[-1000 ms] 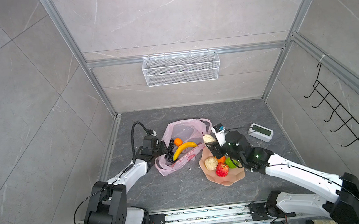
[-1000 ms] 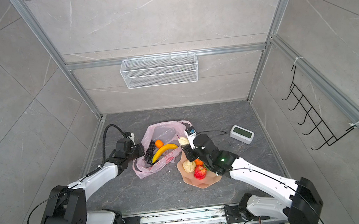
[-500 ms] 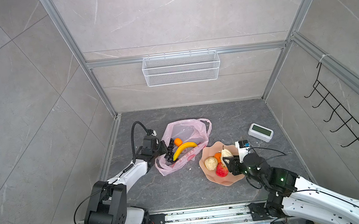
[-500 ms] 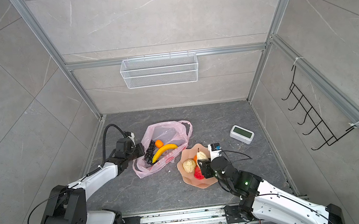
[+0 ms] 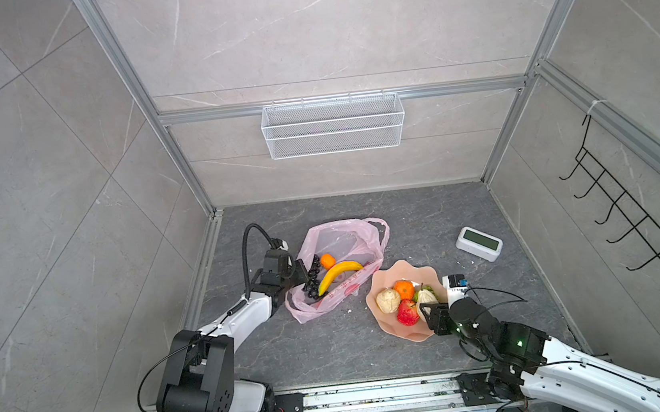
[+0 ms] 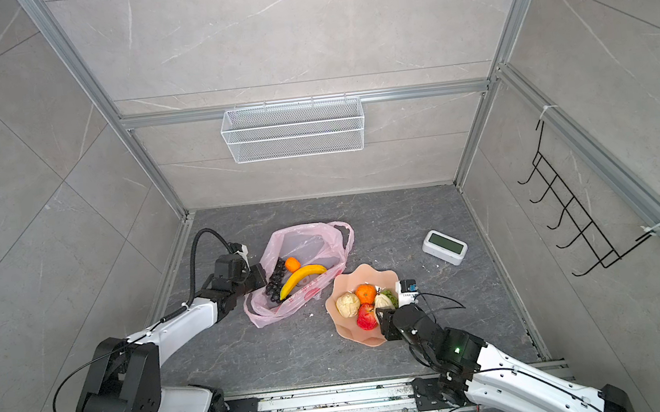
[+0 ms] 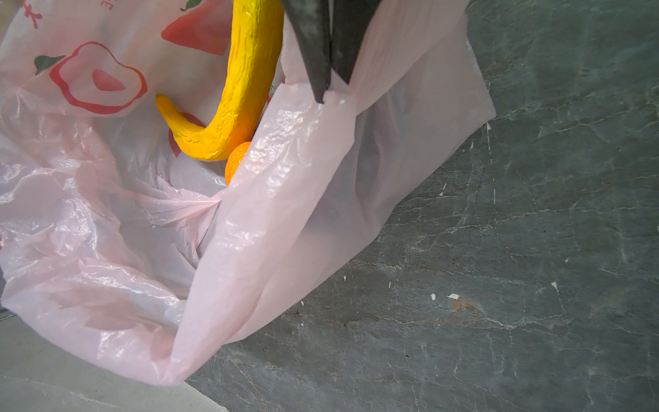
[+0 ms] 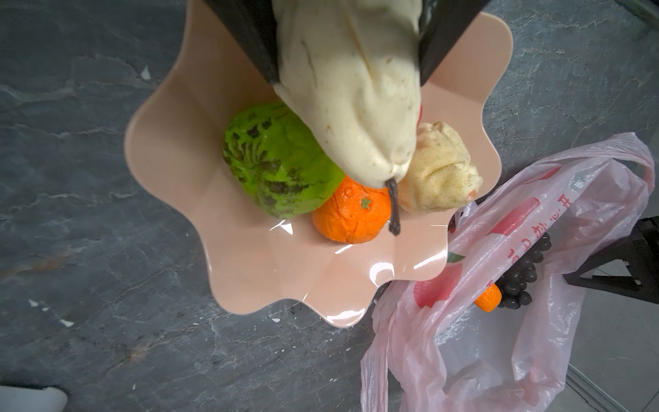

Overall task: Take the fake fruits out of the plastic bag
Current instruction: 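Lower the cream pear into the bowl and open the right gripper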

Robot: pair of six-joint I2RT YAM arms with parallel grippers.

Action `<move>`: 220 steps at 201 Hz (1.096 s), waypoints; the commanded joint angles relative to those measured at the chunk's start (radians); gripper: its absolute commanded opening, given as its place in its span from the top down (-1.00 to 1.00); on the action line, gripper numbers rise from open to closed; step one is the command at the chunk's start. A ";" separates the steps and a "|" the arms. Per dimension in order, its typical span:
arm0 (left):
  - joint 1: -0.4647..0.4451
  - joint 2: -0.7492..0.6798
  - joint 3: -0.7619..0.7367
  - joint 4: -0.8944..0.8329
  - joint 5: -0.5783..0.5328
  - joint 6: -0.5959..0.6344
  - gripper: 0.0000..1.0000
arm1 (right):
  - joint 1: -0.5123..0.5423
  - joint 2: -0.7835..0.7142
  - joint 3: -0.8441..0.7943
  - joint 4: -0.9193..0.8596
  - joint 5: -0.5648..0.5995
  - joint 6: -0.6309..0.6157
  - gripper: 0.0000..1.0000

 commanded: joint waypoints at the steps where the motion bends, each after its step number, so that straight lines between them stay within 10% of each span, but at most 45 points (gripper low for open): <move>1: 0.003 0.005 0.006 0.035 0.010 0.022 1.00 | 0.006 -0.001 -0.034 0.020 0.026 0.015 0.34; 220: 0.004 0.009 0.007 0.034 0.008 0.025 1.00 | 0.007 0.009 -0.055 0.048 0.033 -0.020 -0.27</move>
